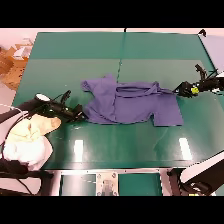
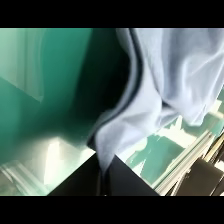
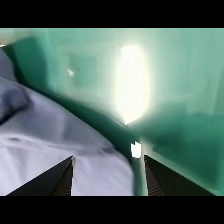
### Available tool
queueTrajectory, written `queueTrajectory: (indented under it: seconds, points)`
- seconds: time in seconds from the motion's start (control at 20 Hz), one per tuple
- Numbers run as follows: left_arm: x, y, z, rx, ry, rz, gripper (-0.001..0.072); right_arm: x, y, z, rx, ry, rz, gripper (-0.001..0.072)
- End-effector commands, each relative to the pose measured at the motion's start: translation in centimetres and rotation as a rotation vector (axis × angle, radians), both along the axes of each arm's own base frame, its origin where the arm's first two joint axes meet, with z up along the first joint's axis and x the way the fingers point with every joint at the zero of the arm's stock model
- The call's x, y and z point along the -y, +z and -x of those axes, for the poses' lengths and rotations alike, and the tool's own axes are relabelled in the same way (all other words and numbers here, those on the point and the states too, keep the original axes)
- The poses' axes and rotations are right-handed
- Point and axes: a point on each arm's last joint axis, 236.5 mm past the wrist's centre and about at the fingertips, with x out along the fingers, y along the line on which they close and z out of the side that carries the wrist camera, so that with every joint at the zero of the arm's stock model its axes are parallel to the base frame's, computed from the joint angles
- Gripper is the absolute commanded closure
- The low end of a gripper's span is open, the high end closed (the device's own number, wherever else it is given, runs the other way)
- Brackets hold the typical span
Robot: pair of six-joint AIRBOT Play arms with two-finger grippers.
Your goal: Fold the shirts.
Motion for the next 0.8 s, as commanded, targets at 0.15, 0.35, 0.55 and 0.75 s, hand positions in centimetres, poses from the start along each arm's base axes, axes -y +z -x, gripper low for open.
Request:
queueTrajectory:
  seconds: [0.15, 0.35, 0.55, 0.75]
  points:
    - [-0.8, -0.2, -0.7, 0.015, 0.021, -0.018, 0.0687, -3.9, -2.6, 0.2, -0.044, 0.144, -0.004, 0.0237]
    - [-1.2, 0.6, -1.1, 0.049, -0.044, -0.042, 0.0688, -6.1, -1.8, 1.3, -0.080, 0.213, -0.047, 0.0694]
    - [-1.2, 8.1, -4.8, 0.197, -0.142, -0.050, 0.0688, -9.0, 7.7, 0.2, 0.077, 0.189, -0.280, 0.0695]
    - [-1.4, 24.5, -8.4, 0.625, -0.161, -0.094, 0.0688, -11.4, 25.2, 0.6, 0.433, 0.168, -0.440, 0.0695]
